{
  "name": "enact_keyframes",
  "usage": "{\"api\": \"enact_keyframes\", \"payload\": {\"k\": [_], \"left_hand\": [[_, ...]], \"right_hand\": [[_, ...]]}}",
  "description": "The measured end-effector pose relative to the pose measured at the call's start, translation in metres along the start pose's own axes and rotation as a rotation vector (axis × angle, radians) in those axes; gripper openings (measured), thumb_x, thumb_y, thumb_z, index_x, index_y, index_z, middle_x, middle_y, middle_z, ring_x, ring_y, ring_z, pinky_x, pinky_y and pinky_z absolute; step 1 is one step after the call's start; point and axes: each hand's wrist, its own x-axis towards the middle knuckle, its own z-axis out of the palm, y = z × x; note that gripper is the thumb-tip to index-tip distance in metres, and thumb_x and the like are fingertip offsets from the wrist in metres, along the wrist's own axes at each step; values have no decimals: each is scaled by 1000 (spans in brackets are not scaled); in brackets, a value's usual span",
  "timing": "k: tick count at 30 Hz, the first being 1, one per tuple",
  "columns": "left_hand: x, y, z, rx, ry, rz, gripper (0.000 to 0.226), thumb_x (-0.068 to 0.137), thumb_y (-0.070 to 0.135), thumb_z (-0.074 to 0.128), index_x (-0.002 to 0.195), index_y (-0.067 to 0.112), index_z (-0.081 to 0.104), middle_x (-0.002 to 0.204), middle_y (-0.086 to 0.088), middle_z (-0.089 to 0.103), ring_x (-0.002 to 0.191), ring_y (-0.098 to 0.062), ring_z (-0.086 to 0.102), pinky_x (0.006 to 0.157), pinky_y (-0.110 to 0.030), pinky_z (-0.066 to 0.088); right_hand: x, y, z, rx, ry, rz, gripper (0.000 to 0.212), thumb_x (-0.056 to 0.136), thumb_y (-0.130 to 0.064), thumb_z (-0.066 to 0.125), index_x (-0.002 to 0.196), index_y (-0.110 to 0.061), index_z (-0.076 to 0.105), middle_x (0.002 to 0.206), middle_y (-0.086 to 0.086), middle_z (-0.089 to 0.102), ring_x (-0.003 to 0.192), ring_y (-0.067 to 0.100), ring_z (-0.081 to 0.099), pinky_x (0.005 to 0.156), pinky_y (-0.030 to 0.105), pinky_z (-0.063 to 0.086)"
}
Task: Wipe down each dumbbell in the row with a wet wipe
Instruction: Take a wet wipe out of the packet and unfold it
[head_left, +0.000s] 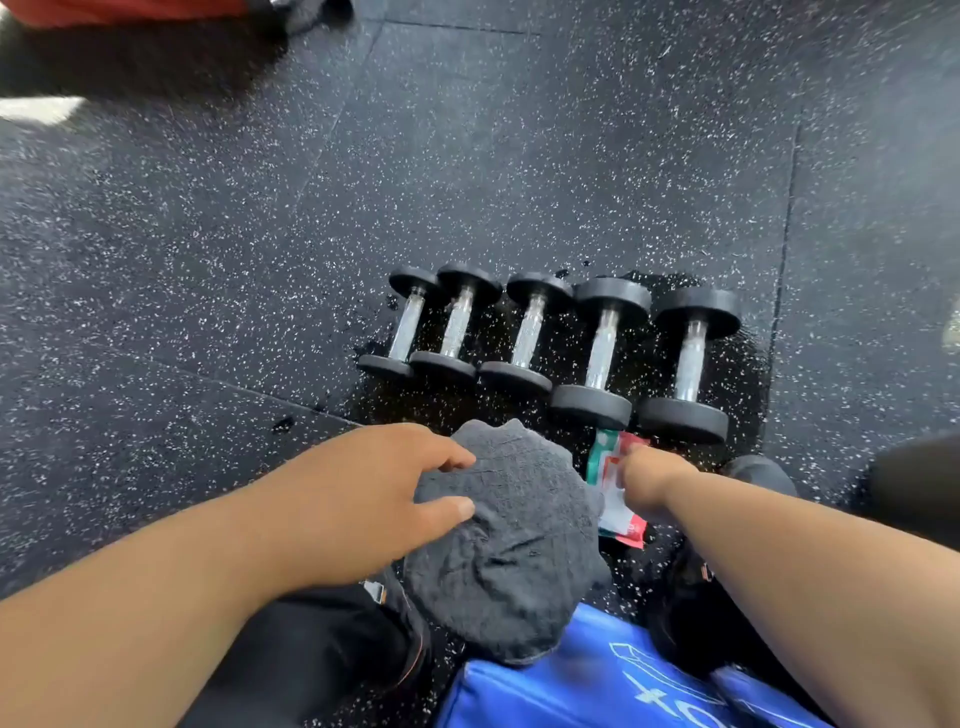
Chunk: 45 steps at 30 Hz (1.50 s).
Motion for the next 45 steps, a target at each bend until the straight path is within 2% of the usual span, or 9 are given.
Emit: {"api": "enact_keyframes", "payload": {"k": [3,6,14,20,23,26,29,38,45], "left_hand": [[7,-7,-1,-20,-73,-24,50,101,65,58,148,52,51,138,41,48,101,28,42,89,-3,31],[12,-10,0,-31,-80,-15,49,101,66,56,148,53,52,141,40,49,97,32,39,90,-6,33],[22,-15,-2,-29,-106,-26,50,100,67,57,148,53,51,135,41,48,91,32,41,91,-8,33],[17,-11,-3,-4,-82,-8,51,101,63,58,150,48,53,145,34,52,123,19,45,101,-7,30],[9,-15,-2,-7,-89,-26,53,100,67,56,150,51,51,143,37,50,110,24,44,97,-8,33],[-1,-21,-1,-9,-76,-42,55,97,75,47,149,56,48,142,43,48,125,22,42,106,-11,34],[0,-17,-2,-46,-57,-31,66,85,88,33,144,62,48,135,46,50,126,22,45,110,-15,39],[11,-11,-8,-48,-51,-27,65,87,85,37,145,57,51,134,44,51,123,24,45,104,-9,37],[18,-1,-13,27,-42,11,53,100,71,46,148,48,53,140,34,55,120,18,46,86,4,29]], "right_hand": [[7,-3,0,64,-51,2,40,97,-5,57,135,-7,67,137,12,58,115,26,63,89,30,55],[9,-4,-6,113,-33,3,35,96,1,54,127,-6,70,130,9,60,104,20,57,80,25,49],[21,4,-9,39,11,20,33,94,3,55,111,-14,78,101,0,73,90,20,70,82,29,60],[12,11,-17,95,84,27,25,94,-2,52,101,-22,65,101,0,69,90,22,67,76,33,54],[4,5,-10,23,64,-1,40,92,-2,58,121,-28,69,112,-1,68,91,19,68,81,33,60],[0,-8,9,29,45,5,61,94,1,59,146,-31,57,120,-2,70,96,21,71,84,35,63],[1,-1,9,-62,73,20,70,89,9,55,150,-24,52,122,3,71,104,28,71,90,39,61],[11,-1,-11,-94,69,0,29,96,0,58,112,-20,72,83,-7,60,82,22,65,77,34,58],[-7,18,-45,-8,35,-47,10,96,-32,75,97,-23,75,96,-3,74,90,22,71,83,36,61]]}}
